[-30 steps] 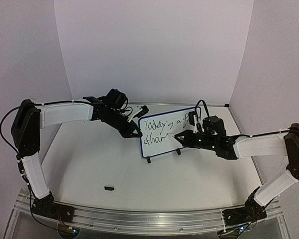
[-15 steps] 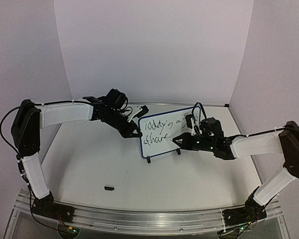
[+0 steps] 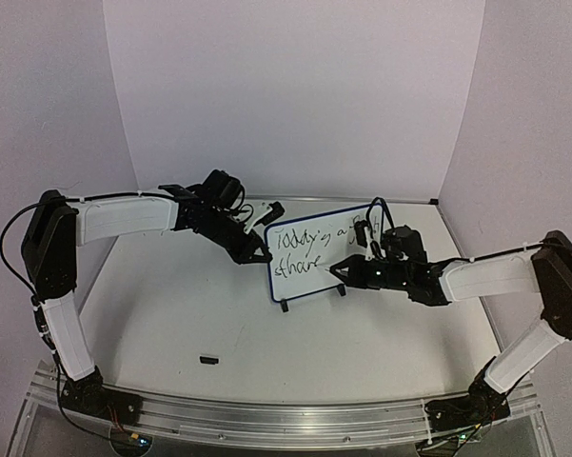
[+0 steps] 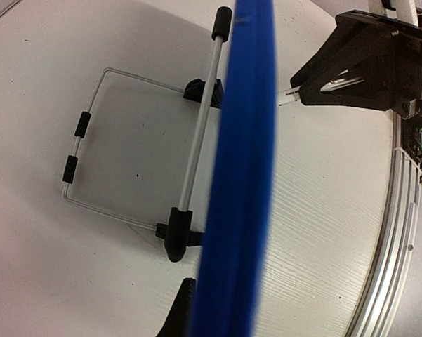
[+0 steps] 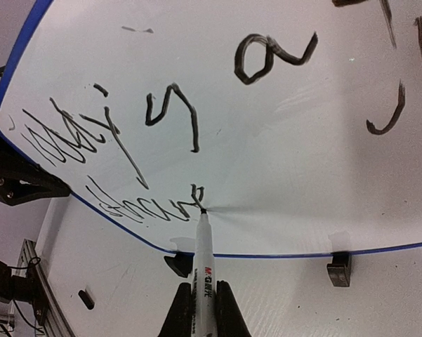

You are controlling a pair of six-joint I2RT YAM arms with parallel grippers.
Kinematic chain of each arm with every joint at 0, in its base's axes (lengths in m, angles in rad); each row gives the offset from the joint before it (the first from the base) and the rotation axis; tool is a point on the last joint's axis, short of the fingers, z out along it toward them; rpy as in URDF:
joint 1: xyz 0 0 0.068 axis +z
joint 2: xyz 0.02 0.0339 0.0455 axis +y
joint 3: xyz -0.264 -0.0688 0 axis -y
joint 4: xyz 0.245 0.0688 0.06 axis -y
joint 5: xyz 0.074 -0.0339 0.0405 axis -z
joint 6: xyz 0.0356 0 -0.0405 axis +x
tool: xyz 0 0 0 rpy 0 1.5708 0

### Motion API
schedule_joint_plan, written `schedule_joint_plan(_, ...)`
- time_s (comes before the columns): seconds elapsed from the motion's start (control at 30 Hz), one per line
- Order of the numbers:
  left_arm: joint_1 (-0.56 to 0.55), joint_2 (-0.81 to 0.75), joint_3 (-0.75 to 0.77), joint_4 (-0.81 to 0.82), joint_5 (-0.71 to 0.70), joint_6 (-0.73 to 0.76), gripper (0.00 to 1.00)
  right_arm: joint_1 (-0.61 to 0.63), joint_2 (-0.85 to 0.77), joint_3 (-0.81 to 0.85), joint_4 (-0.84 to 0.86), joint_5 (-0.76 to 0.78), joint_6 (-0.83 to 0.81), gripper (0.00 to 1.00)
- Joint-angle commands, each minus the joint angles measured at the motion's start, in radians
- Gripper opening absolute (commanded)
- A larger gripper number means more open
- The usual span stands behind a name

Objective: Write a sentence on the whiteboard

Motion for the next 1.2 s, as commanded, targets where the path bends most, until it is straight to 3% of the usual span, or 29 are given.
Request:
schedule_joint_plan(0.0, -0.017, 0.010, 0.030, -0.045, 0.000, 0.006, 0.00, -0.008, 0.014, 0.007, -0.003, 0.039, 0.005, 0.00)
schedule_joint_plan(0.37, -0.016, 0.006, 0.030, -0.047, -0.001, 0.006, 0.00, -0.008, -0.019, 0.009, -0.031, 0.075, 0.001, 0.00)
schedule_joint_plan(0.8, -0.018, 0.005, 0.030, -0.046, -0.002, 0.007, 0.00, -0.008, -0.178, -0.046, -0.040, 0.124, -0.015, 0.00)
schedule_joint_plan(1.17, -0.018, 0.009, 0.030, -0.046, -0.002, 0.006, 0.00, -0.008, -0.116, -0.061, -0.035, 0.088, -0.002, 0.00)
